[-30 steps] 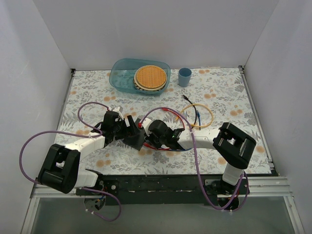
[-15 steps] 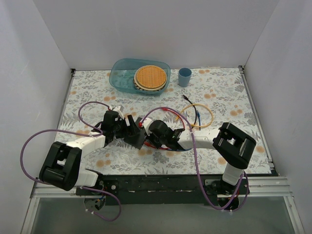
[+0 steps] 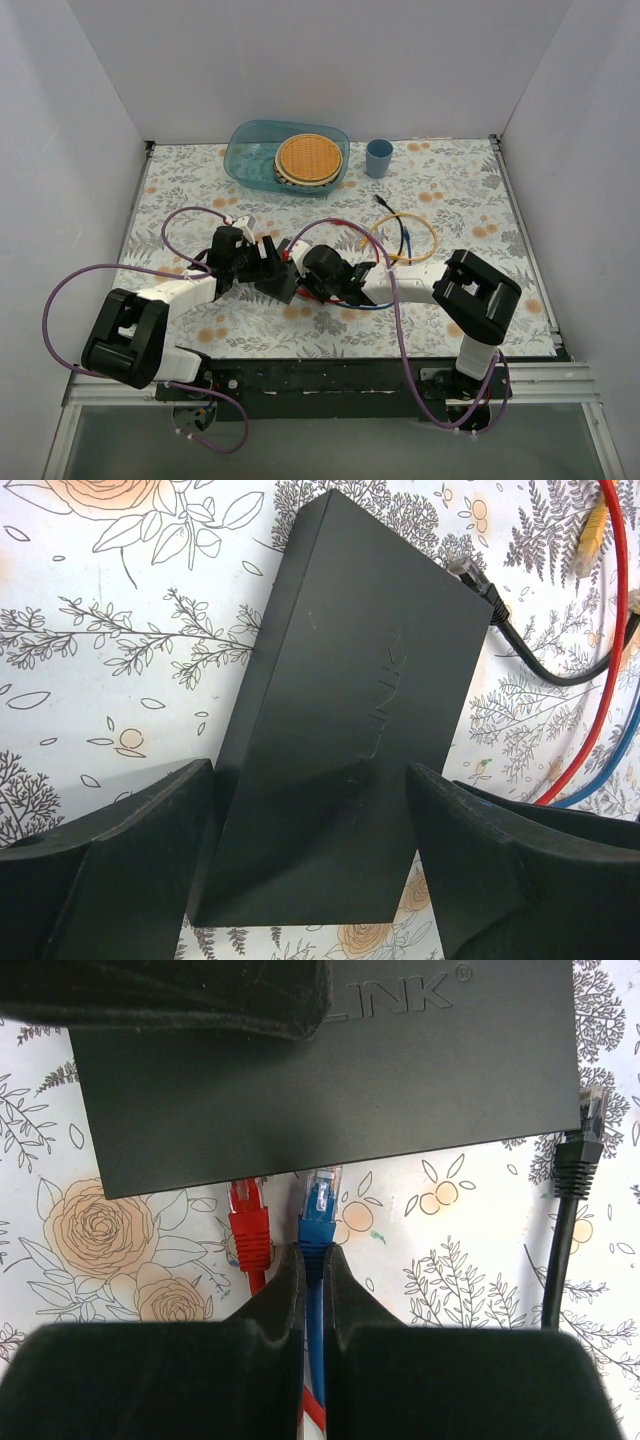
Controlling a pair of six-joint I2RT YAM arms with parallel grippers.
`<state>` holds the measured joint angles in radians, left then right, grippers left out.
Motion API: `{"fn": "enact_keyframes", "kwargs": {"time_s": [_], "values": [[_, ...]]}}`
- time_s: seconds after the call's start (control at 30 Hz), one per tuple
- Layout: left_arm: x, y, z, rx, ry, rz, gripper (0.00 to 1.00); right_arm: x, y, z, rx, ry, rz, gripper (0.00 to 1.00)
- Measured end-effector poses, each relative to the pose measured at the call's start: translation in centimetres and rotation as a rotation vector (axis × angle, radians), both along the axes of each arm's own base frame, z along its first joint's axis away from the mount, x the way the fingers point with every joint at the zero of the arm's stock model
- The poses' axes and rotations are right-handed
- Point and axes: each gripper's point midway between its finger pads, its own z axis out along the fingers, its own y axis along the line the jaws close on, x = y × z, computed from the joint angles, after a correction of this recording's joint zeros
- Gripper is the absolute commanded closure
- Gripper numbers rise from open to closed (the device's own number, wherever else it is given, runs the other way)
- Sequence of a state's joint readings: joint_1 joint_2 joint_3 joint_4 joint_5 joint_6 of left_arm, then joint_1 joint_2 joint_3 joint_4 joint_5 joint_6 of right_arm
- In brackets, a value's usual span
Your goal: Insert the plug into the switch port
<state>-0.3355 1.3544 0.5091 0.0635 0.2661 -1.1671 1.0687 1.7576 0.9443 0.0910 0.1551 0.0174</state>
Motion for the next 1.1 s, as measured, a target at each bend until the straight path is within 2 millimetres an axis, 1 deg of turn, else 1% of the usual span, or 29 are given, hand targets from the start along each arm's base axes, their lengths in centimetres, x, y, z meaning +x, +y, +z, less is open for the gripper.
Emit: {"fn": "enact_keyframes", "kwargs": {"time_s": [0.17,0.4,0.67,0.8,1.1], "values": [[0.0,0.0,0.0,0.007,-0.007,-0.013,0.24,0.2,0.0,0.1,-0.02,-0.018,0.025,0.99],[0.1,0.1,-0.1,0.014,-0.014,-0.018,0.23,0.1,0.1,0.3,-0.046,-0.032,0.103,0.99],[0.3,0.1,0.0,0.018,-0.022,-0.011,0.24,-1.3,0.9,0.5,-0.036,-0.002,0.22,0.99],[0.3,0.1,0.0,0.016,-0.023,-0.013,0.24,-1.2,0.8,0.5,-0.041,-0.007,0.217,0.99],[0.1,0.0,0.0,0.001,-0.038,-0.015,0.27,-0.7,0.7,0.0,-0.065,0.018,0.139,0.99]]}}
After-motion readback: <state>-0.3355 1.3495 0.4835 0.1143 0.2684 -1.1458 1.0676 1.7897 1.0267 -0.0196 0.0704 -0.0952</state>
